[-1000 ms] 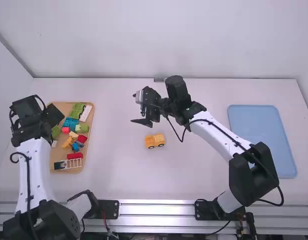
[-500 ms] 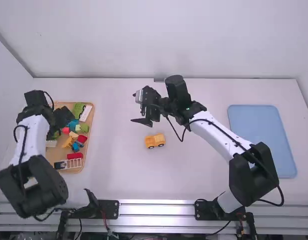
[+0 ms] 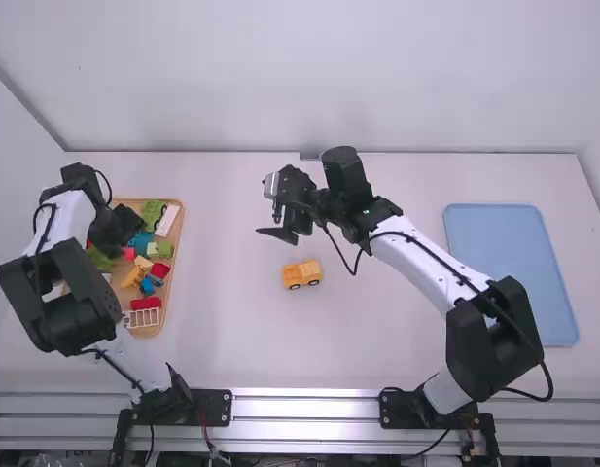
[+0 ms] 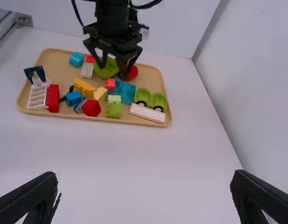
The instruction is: Assemble lego blocks to make yellow taxi
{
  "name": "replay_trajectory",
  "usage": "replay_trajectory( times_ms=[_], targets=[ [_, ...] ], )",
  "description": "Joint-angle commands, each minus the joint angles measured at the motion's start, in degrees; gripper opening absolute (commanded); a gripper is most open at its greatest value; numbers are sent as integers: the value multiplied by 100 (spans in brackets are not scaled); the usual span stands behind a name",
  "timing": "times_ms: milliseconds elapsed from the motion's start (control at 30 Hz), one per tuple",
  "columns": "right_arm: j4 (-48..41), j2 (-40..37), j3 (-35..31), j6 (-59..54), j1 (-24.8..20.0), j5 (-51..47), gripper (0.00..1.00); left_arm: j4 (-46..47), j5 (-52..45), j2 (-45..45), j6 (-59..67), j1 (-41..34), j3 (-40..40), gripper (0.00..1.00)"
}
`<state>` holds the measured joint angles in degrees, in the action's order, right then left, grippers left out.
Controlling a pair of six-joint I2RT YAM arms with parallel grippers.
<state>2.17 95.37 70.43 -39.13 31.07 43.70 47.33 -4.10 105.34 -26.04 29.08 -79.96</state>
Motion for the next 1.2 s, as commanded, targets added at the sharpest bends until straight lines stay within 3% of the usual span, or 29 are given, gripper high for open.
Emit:
replay_trajectory(
  times_ms=[0, 167, 367, 800, 1000, 1167],
  targets=[
    [-4, -11, 160, 37, -33, -68, 99, -2, 533, 85, -616, -20, 208, 65],
    [-2, -11, 160, 35, -28, -197, 99, -411, 487, 85, -612, -20, 629, 64],
    [-4, -11, 160, 37, -33, -199, 99, -951, 485, 85, -610, -22, 1038, 51],
    [-22, -11, 160, 37, -37, -328, 99, -1939, 503, 85, -505, -9, 1574, 48],
    [-90, -11, 160, 28, -37, -330, 99, -1797, 487, 85, -575, -15, 1633, 43],
    [-107, -11, 160, 35, -37, -330, 99, -1709, 319, 85, -623, -26, 1694, 48]
  ],
)
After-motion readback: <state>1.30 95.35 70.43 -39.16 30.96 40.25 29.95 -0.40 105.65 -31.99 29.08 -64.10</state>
